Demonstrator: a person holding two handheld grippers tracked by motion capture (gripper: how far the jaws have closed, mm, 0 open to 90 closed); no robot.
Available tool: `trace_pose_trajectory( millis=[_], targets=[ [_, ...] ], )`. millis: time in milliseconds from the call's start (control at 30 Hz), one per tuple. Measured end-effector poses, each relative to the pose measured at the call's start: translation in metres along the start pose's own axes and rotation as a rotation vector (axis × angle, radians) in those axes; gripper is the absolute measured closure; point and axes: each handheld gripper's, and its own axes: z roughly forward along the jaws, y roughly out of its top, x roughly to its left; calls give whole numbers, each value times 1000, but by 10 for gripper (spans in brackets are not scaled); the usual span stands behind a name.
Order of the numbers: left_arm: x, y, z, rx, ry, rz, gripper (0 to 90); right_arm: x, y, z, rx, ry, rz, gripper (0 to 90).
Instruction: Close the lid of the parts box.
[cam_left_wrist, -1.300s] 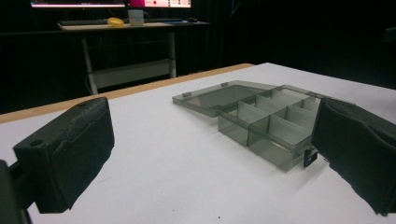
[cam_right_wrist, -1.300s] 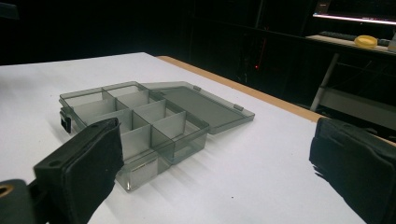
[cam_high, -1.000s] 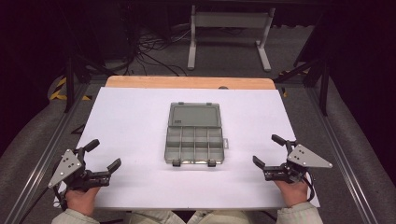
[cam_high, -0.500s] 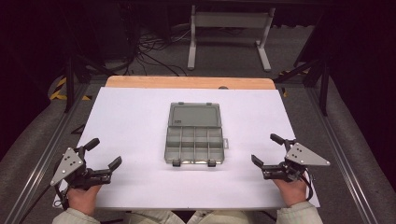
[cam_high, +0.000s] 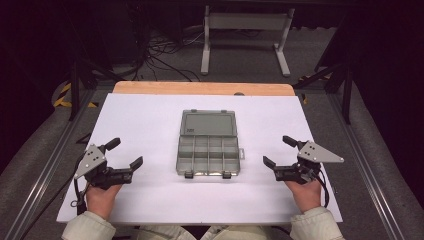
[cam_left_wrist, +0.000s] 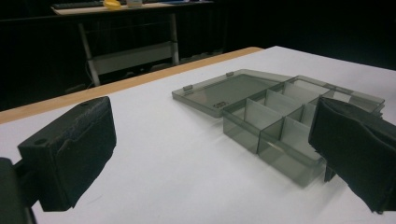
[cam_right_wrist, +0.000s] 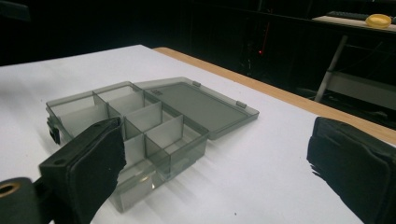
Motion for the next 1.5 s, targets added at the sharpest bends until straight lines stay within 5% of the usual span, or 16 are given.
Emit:
trace_pose_trajectory(
  millis=[267,600,1500],
  targets=[
    [11,8,29,17,-39,-70,40,-3,16,17,8,16,-7,71],
    [15,28,65,28,-40,-20,53,-15,27,51,49,25,4,91],
    [26,36,134,122,-59,-35,65,-41,33,108,127,38,40,98]
  ],
)
